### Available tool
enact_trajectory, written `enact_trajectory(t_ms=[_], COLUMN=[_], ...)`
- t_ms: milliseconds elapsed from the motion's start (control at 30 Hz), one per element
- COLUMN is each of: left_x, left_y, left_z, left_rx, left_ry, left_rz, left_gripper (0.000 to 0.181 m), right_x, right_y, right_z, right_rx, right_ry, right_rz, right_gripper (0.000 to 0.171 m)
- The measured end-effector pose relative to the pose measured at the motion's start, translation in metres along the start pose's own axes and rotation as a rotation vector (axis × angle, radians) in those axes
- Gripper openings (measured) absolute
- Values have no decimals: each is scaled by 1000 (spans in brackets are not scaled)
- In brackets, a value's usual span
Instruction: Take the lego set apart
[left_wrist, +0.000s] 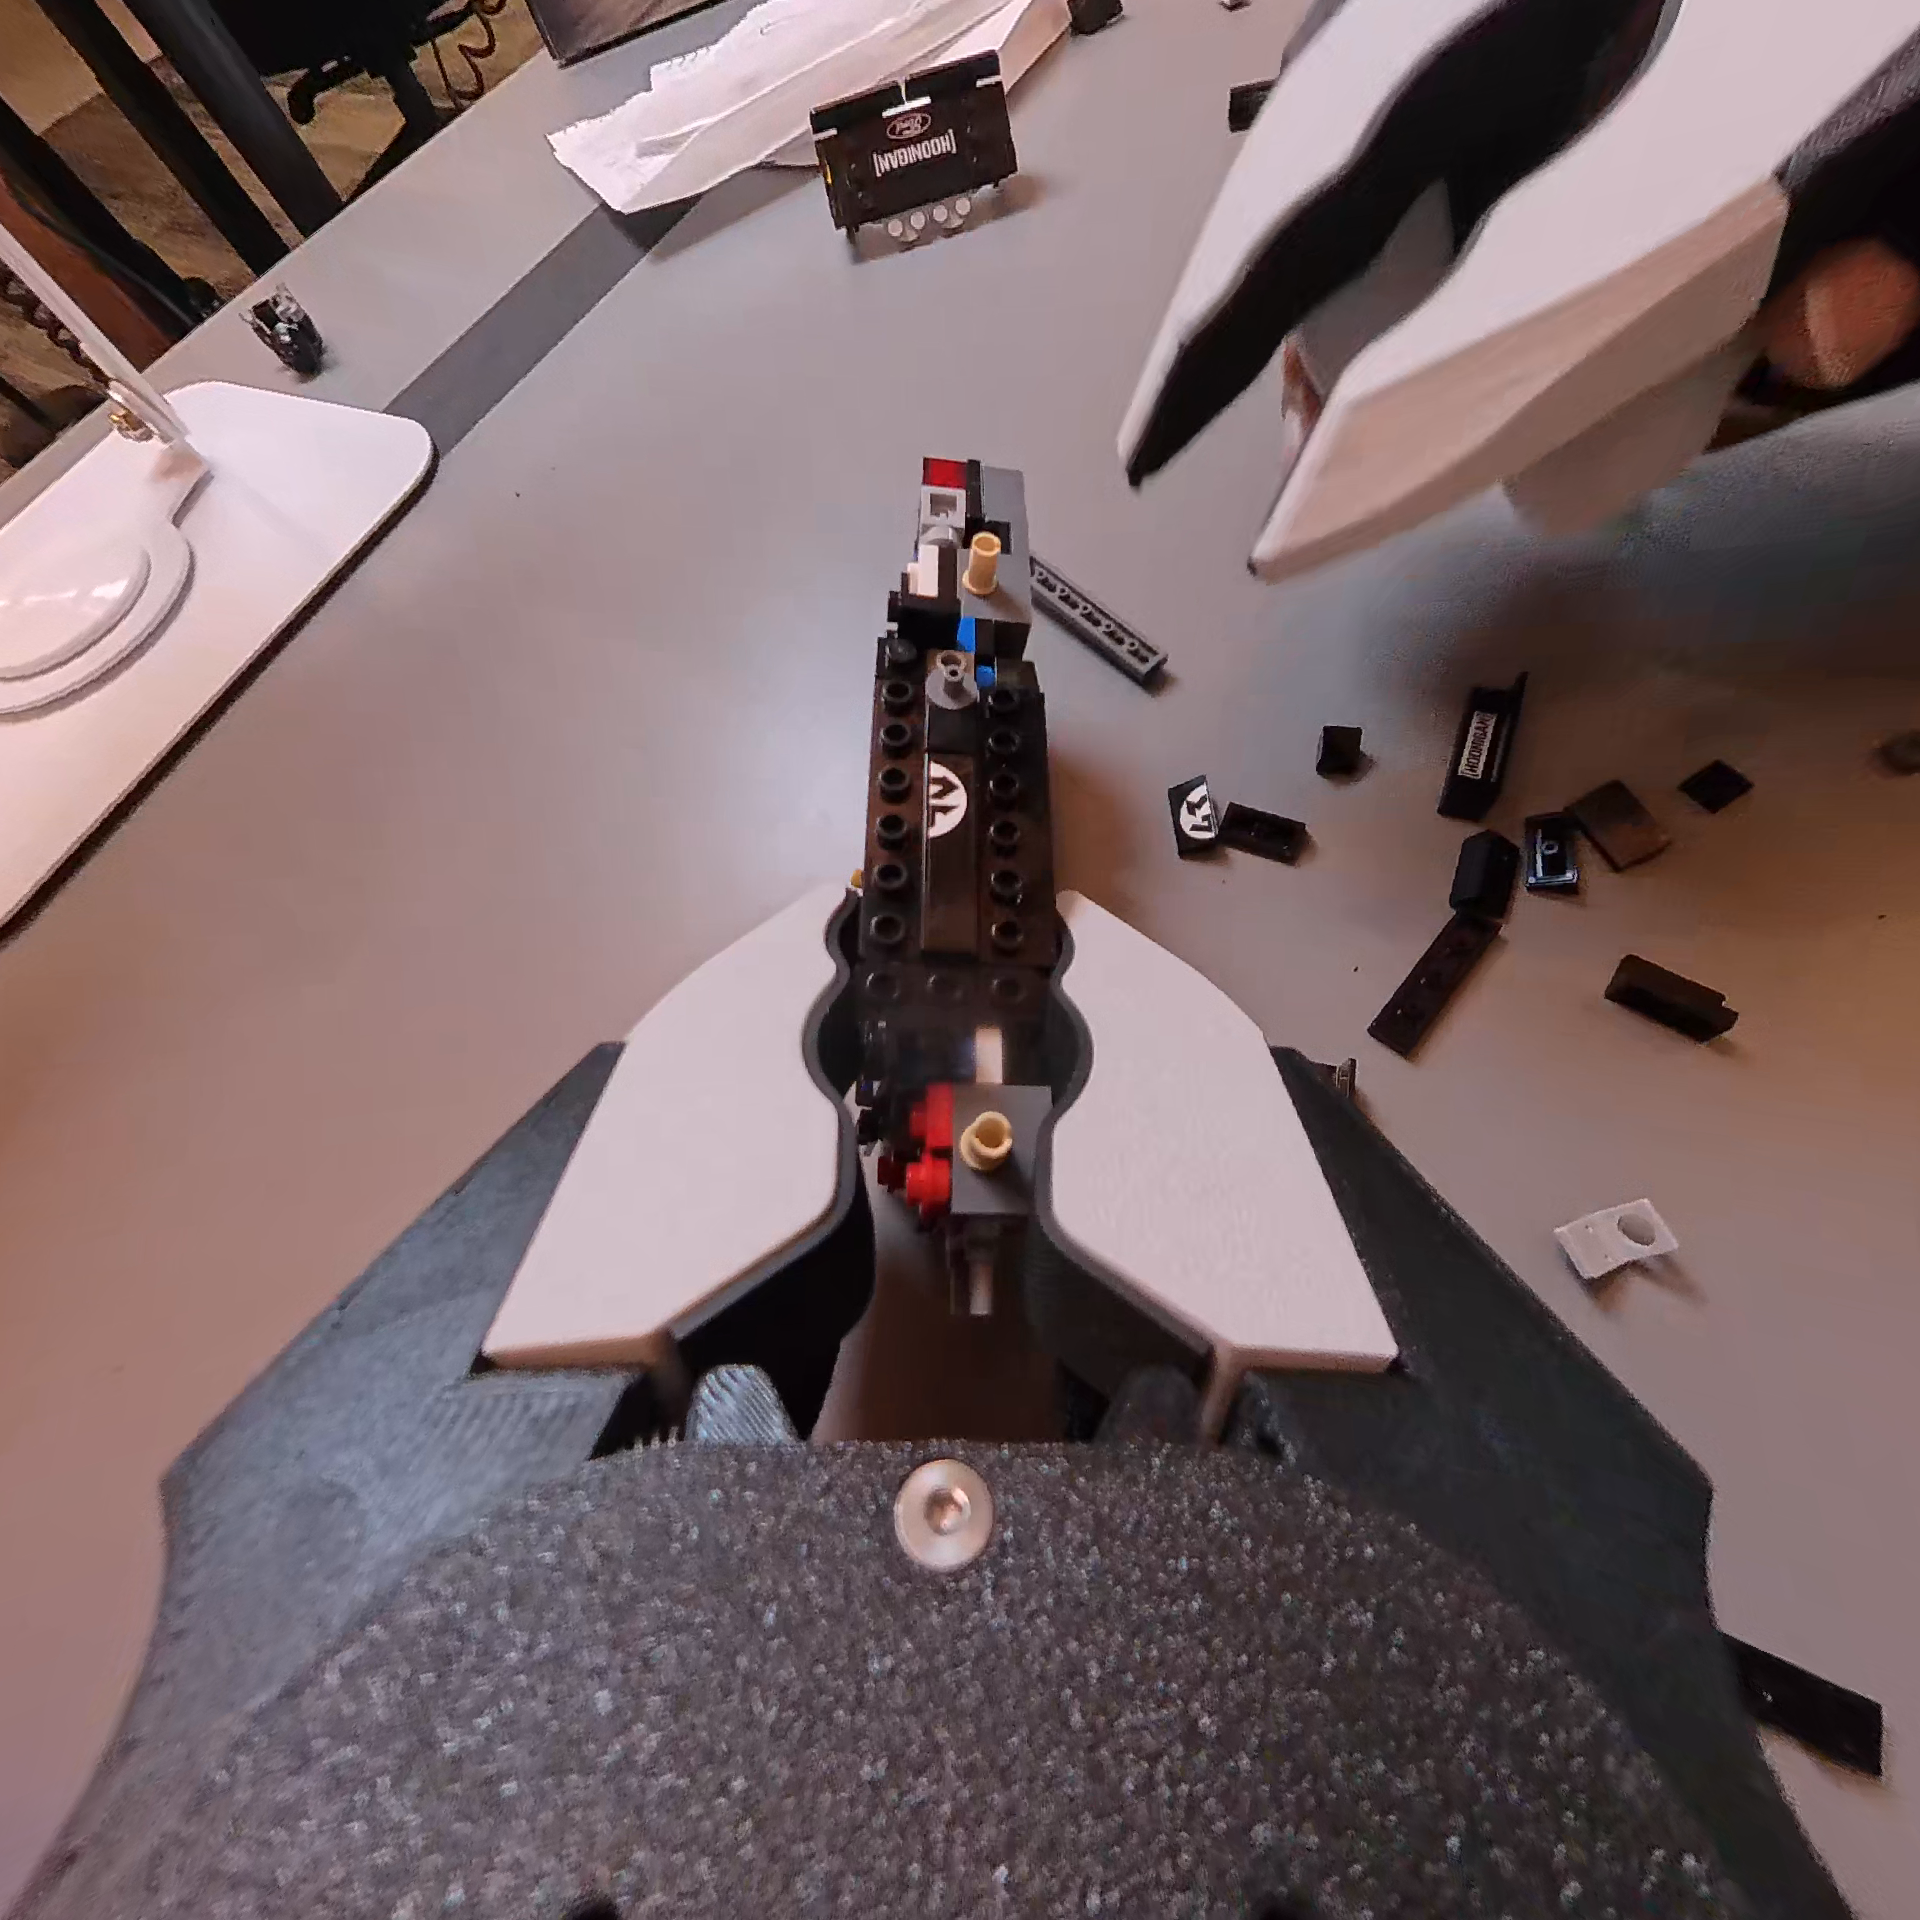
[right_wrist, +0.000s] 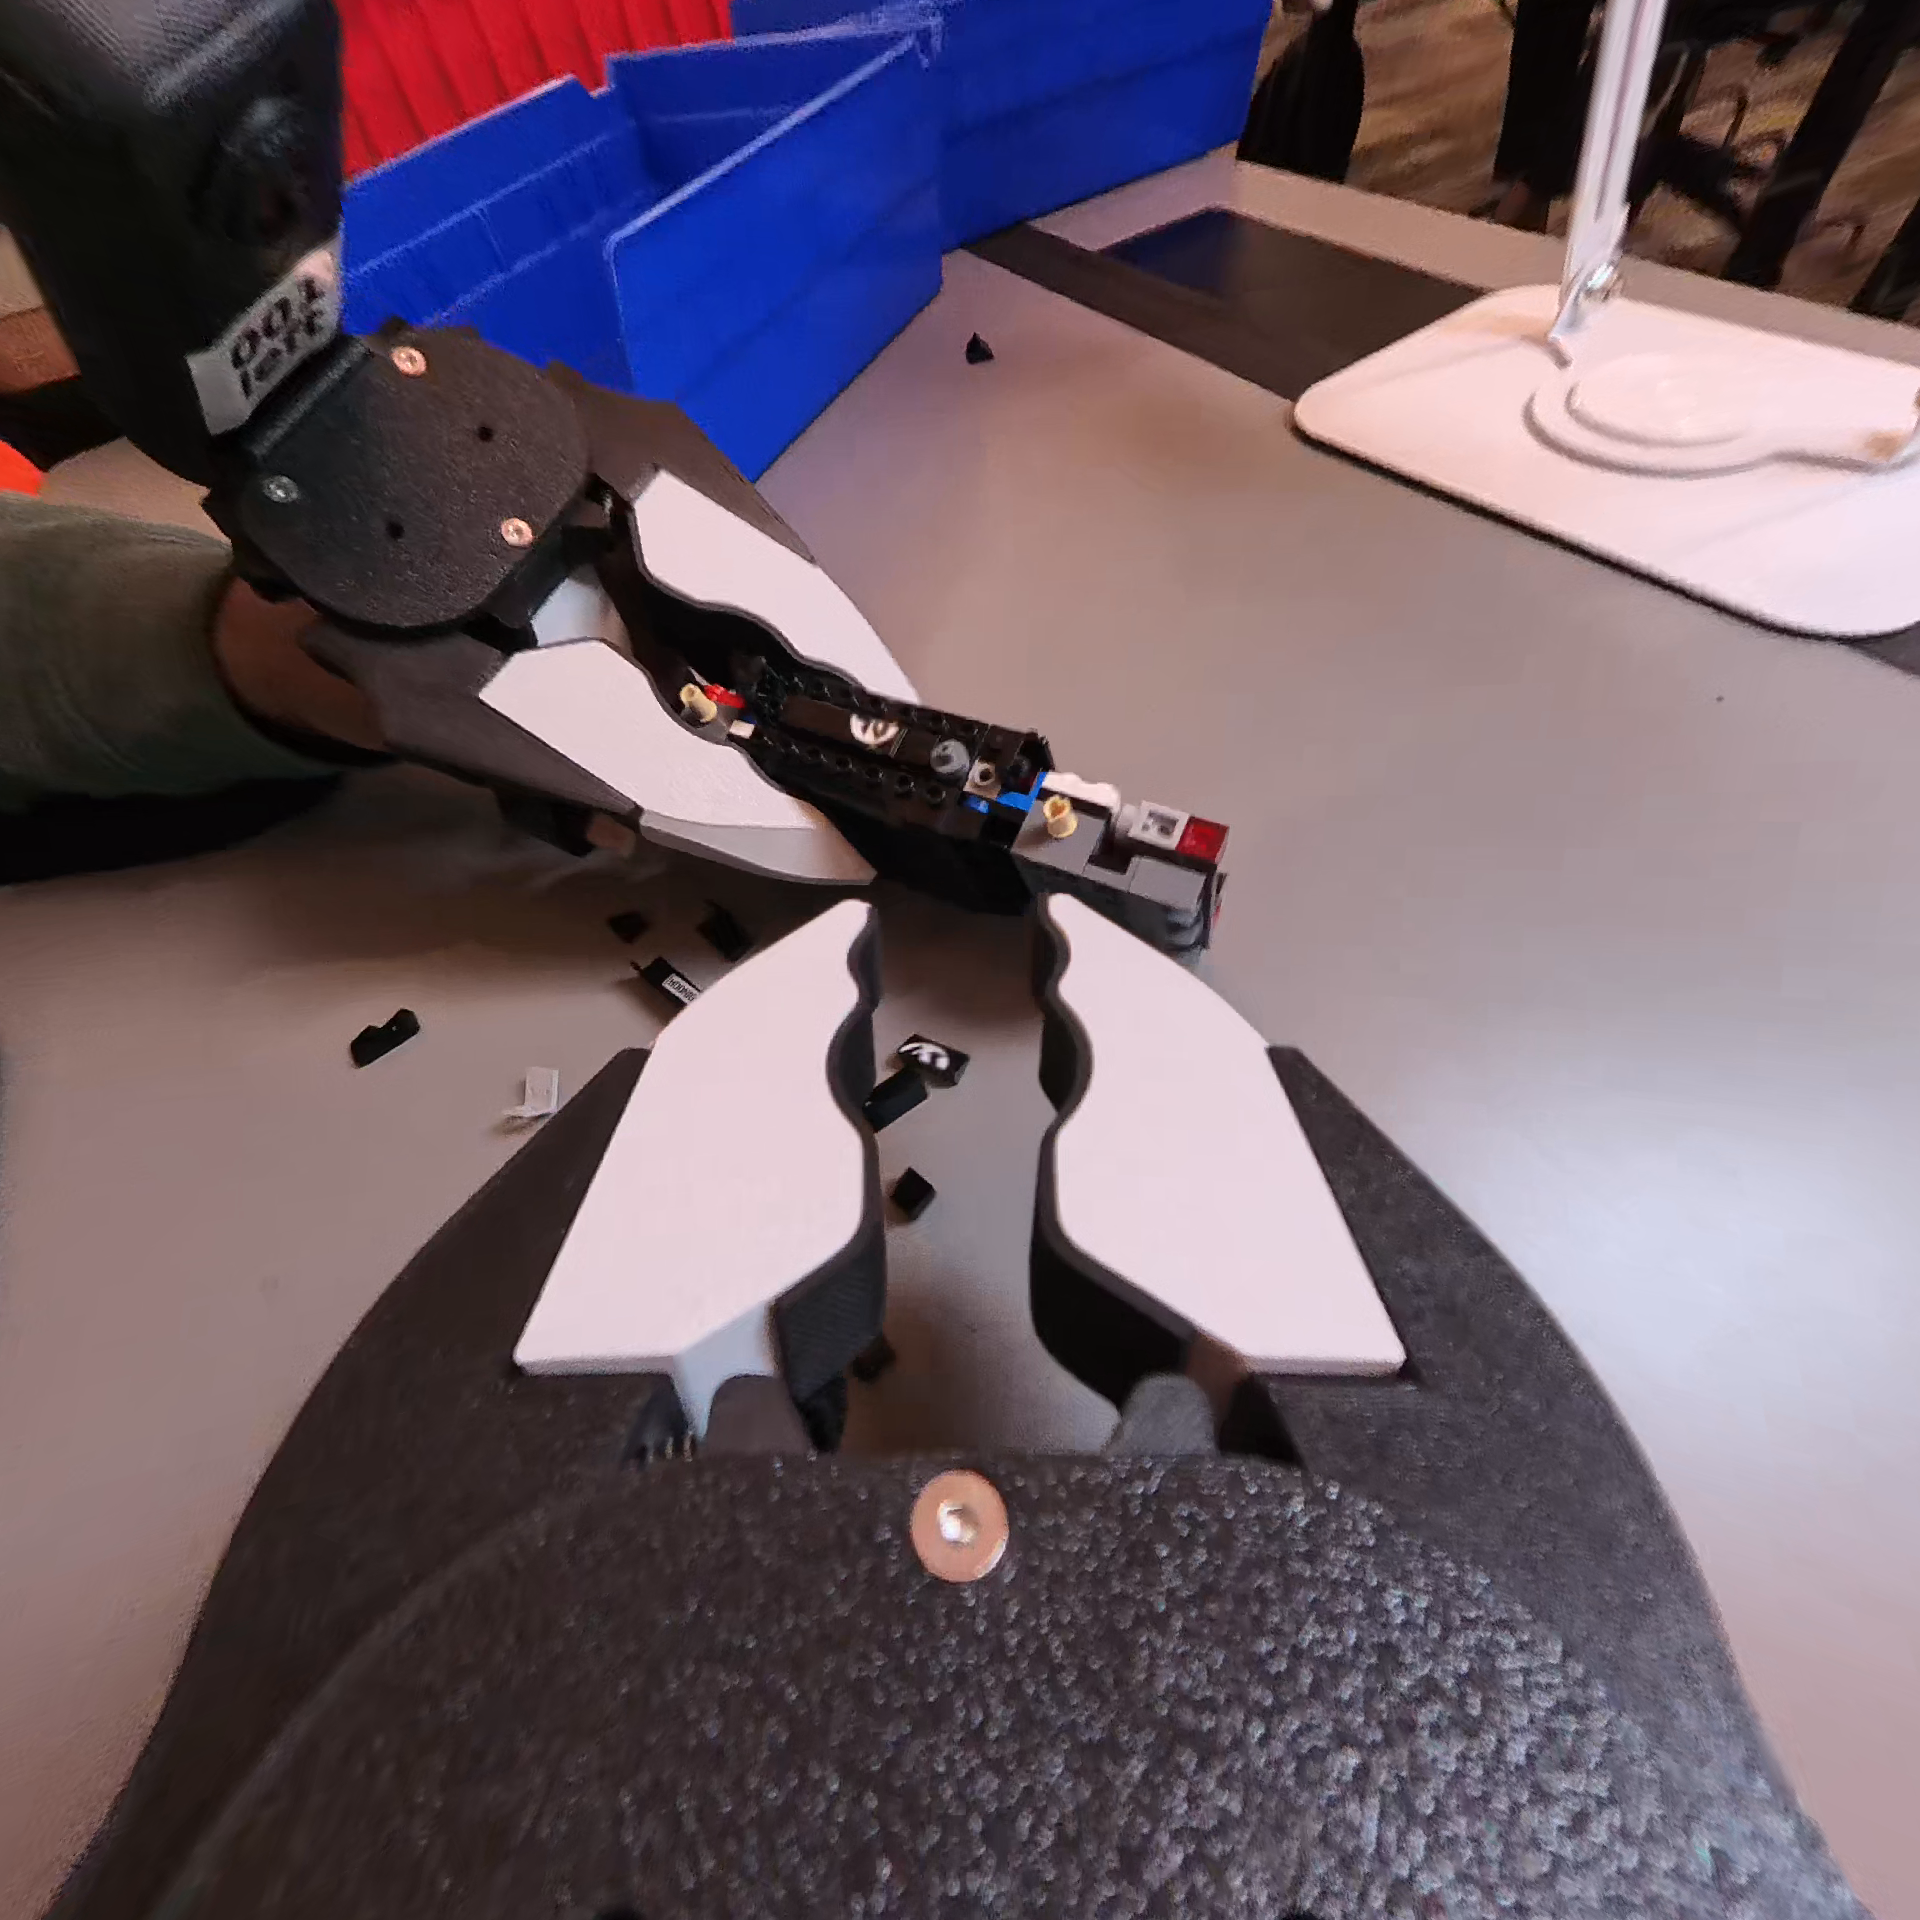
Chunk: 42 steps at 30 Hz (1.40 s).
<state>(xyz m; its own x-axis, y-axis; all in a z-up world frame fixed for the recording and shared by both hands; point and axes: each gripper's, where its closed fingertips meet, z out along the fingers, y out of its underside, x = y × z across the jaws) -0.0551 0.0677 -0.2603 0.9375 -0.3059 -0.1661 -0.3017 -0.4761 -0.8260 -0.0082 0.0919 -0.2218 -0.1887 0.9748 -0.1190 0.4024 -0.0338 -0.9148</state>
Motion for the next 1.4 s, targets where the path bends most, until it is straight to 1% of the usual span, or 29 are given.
enact_trajectory(t_ms=[133, 267, 567, 633, 667, 733, 800, 867, 933, 967, 1033, 1133, 1167, 1233, 1400], left_x=[0, 1, 8, 9, 9, 8, 8, 8, 9, 9, 9, 10, 10, 10, 11], left_y=[0, 0, 0, 0, 0, 0, 0, 0, -1, -1, -1, -1, -1, 0, 1], left_z=[0, 0, -1, -1, -1, -1, -1, -1, 0, 1, 1, 1, 1, 1, -2], left_rx=[5, 10, 23, 23, 23, 25, 27, 29, 30, 31, 30, 28, 28, 28, 25], left_ry=[4, 1, -23, -35, -38, -37, -35, -32, -30, -30, -35, -44, -46, -48, -54], left_rz=[3, 18, 137, 160, 164, 162, 162, 164, 167, 171, 180, 190, 192, 194, 196], left_gripper=[31, 31, 32, 32, 32, 32, 32, 32, 32, 32, 32, 32, 32, 32, 32], right_x=[10, 11, -8, -20, -34, -65, -93, -122, -150, -159, -167, -171, -171, -168, -168], right_y=[-13, -15, -17, -15, -10, 15, 53, 90, 117, 126, 142, 153, 154, 156, 156], right_z=[-14, -20, -17, -23, -30, -53, -85, -121, -149, -158, -166, -163, -161, -157, -155], right_rx=[46, 58, 55, 21, -27, -191, -379, -547, -652, -687, -739, -752, -752, -753, -767], right_ry=[44, 43, -8, -61, -125, -239, -314, -382, -431, -428, -385, -343, -333, -304, -298], right_rz=[-90, -126, -190, -214, -228, -260, -320, -319, -276, -275, -300, -315, -319, -340, -358], right_gripper=[27, 25, 23, 21, 19, 19, 20, 21, 21, 21, 21, 21, 19, 8, 6])
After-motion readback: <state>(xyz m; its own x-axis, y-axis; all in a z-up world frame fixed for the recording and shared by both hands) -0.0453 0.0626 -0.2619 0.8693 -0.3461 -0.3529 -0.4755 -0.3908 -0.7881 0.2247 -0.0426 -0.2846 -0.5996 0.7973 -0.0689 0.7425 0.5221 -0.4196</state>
